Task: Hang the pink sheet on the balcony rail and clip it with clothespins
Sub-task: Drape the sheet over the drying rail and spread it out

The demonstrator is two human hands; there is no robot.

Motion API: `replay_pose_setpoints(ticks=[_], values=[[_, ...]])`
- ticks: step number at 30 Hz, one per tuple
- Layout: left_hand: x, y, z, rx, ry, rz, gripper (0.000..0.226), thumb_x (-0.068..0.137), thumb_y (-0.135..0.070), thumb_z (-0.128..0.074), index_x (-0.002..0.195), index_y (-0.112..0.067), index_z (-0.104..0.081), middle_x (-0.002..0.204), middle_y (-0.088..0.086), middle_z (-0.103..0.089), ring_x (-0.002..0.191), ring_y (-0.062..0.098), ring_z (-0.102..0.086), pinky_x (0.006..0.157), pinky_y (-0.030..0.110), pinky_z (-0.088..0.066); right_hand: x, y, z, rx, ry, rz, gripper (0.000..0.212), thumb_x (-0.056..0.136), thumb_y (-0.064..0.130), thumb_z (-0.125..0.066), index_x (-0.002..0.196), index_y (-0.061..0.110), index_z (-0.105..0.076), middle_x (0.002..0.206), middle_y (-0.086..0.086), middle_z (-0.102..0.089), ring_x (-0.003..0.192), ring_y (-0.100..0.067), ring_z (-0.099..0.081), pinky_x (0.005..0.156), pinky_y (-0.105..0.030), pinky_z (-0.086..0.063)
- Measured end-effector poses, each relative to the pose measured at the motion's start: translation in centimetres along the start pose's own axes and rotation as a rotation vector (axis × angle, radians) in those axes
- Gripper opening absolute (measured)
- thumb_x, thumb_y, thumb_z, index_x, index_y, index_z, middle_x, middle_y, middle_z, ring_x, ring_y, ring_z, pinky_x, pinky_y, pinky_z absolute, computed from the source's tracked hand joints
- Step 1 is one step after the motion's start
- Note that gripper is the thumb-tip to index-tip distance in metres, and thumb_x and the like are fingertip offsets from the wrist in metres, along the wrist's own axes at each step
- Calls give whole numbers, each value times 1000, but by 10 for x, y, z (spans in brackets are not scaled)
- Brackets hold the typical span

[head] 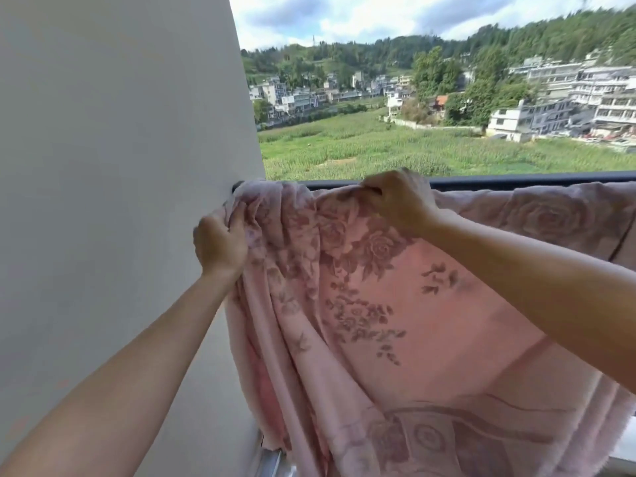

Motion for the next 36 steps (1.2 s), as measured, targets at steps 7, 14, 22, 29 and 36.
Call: replay_pose_setpoints(ticks=[7, 14, 22, 29, 36], values=[[105, -41, -29, 262, 133, -35, 48, 93, -50, -48, 77, -7, -58, 99, 21, -67, 94, 36, -61, 74, 37, -43, 60, -197, 53, -123, -288, -515, 53, 74, 53, -40, 99, 18, -73, 81, -4, -73, 75, -27, -69, 68, -42, -59], [79, -7, -94, 419, 496, 49, 54, 95, -54, -35, 114, -12, -62, 123, 15, -61, 118, 35, -53, 107, 47, -33, 34, -168, 54, -394, 215, -705, 25, 93, 25, -63, 94, 2, -72, 74, -9, -62, 69, -19, -54, 62, -33, -47], [26, 55, -46, -42, 209, 220, 68, 86, -68, -46, 127, -14, -49, 123, 4, -53, 111, 22, -52, 93, 35, -39, 11, -1, -17, 101, 446, -170, 39, 89, 58, -56, 108, 28, -70, 92, 6, -70, 80, -18, -68, 66, -34, -58], [-2, 55, -30, -156, 334, 248, 44, 84, -42, -68, 65, -4, -55, 61, 5, -43, 59, 20, -41, 52, 33, -34, 18, 2, -10, 128, 72, -65, 21, 94, 34, -62, 92, 20, -77, 78, 2, -72, 68, -20, -64, 62, -26, -48], [38, 70, 37, -468, 15, 421, 43, 93, -30, -64, 54, -16, -51, 48, -5, -52, 47, 12, -51, 49, 23, -42, 40, -185, 69, 28, -250, -611, 45, 85, 49, -49, 74, 7, -63, 73, -16, -62, 74, -30, -63, 66, -39, -50]])
Point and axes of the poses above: each hand's wrist, its own x-axis towards the middle knuckle, its own z-axis out of the back of the hand, y = z × x, the point moved 6 cm from there along x, towards the middle knuckle
